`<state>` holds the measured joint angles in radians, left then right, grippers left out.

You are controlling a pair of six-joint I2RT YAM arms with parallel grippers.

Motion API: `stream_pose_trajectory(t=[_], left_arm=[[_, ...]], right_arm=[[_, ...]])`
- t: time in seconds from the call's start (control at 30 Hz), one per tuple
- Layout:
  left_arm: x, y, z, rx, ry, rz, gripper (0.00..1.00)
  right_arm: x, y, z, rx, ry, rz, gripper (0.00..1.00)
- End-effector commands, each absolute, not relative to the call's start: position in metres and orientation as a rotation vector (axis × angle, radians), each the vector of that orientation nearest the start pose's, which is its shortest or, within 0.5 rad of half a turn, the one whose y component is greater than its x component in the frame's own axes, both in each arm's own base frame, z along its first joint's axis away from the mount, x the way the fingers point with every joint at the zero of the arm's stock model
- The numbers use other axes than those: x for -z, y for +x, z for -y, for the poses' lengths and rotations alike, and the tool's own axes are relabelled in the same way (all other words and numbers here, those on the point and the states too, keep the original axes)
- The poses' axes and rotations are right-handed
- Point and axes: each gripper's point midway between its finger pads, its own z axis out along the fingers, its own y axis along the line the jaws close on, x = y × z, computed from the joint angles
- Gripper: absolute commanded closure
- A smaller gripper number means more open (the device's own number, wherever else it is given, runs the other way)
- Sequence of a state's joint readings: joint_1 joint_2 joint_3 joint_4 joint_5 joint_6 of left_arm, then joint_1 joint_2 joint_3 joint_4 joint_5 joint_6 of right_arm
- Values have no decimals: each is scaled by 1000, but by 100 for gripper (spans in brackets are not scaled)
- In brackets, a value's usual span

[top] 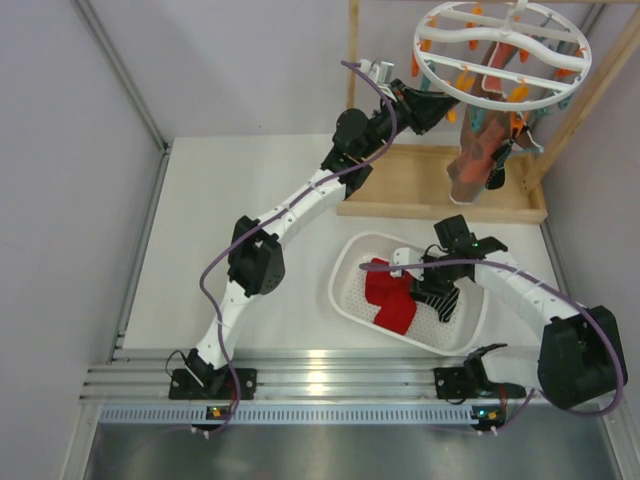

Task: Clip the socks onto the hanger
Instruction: Pick up the sock from the bin.

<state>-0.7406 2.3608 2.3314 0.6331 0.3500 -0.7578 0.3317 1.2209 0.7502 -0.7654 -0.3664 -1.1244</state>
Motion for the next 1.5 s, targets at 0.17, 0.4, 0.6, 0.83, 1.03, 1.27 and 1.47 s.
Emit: stream_pose_trajectory(t=[0.17,0.4,0.6,0.83,1.03,1.27,1.47], left_arm=[[-497,410,493,1532,370,-975,100],[-496,411,493,1530,373,-981,100],[-497,409,493,1535,376,-979,100],[-496,408,492,1543,380,-985,100],[-497,405,489,1561,386,-993,100],[-500,404,488,1578,374,-997,100],[-496,406,488,1588,372,-1011,100]], right_arm=[[-41,224,-107,-286,-1958,-1866,57],[-61,224,-107,-260,-1942,-1832,86],[-120,226,-105,-134,-1846,-1684,100],[-194,244,-84,234,-1599,-1447,100],[-284,275,-62,665,-1217,-1087,100],[-349,304,-53,960,-1033,-810,100],[-394,329,-56,1086,-926,-633,100]])
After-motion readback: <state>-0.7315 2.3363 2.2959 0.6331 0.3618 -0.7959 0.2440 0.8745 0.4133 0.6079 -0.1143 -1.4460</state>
